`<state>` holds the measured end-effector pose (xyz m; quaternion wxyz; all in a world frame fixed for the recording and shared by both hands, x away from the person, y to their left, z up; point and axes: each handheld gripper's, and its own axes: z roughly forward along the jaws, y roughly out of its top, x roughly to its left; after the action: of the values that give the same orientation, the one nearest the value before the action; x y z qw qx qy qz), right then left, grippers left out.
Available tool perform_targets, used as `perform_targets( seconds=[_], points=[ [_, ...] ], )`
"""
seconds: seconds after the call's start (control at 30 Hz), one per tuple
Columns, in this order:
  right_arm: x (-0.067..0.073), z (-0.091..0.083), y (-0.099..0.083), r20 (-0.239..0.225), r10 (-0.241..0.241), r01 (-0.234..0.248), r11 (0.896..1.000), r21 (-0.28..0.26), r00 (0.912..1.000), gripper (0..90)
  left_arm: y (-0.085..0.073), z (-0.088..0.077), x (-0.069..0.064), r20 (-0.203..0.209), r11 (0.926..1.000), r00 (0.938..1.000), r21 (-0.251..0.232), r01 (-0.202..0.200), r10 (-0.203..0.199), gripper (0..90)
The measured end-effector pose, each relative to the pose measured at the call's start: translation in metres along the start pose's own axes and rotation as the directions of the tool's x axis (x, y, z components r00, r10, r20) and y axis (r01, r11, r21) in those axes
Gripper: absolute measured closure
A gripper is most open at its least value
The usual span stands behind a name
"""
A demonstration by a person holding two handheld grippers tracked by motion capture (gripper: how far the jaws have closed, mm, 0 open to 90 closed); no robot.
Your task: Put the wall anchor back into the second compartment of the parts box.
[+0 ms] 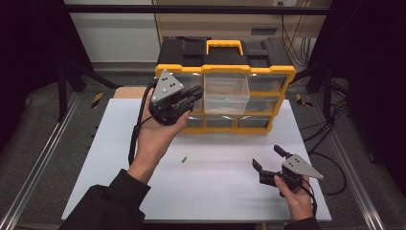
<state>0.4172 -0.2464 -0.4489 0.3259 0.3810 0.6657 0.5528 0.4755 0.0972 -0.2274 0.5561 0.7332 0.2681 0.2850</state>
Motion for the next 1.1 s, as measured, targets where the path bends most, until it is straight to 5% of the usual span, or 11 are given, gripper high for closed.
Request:
perform_targets(
  seconds=[0.3, 0.83, 1.1],
  points=[
    [0.0, 0.0, 0.0, -0.005, -0.004, 0.004, 1.0, -0.001, 1.0, 7.1, 0.002, 0.011, 0.011, -0.011, 0.999, 0.999, -0.013, 0.044, -0.044, 83.7],
    [0.0, 0.0, 0.0, -0.01, -0.007, 0.007, 1.0, -0.002, 0.9999, 7.0, 0.01, 0.042, -0.001, 0.019, 0.9999, 0.9998, -0.011, 0.01, -0.01, 83.2],
    [0.0, 0.001, 0.0, -0.012, -0.008, 0.008, 1.0, -0.002, 0.9999, 7.0, 0.006, 0.03, 0.002, 0.0, 0.9962, 1.0, -0.087, 0.001, -0.001, 50.0]
  ],
)
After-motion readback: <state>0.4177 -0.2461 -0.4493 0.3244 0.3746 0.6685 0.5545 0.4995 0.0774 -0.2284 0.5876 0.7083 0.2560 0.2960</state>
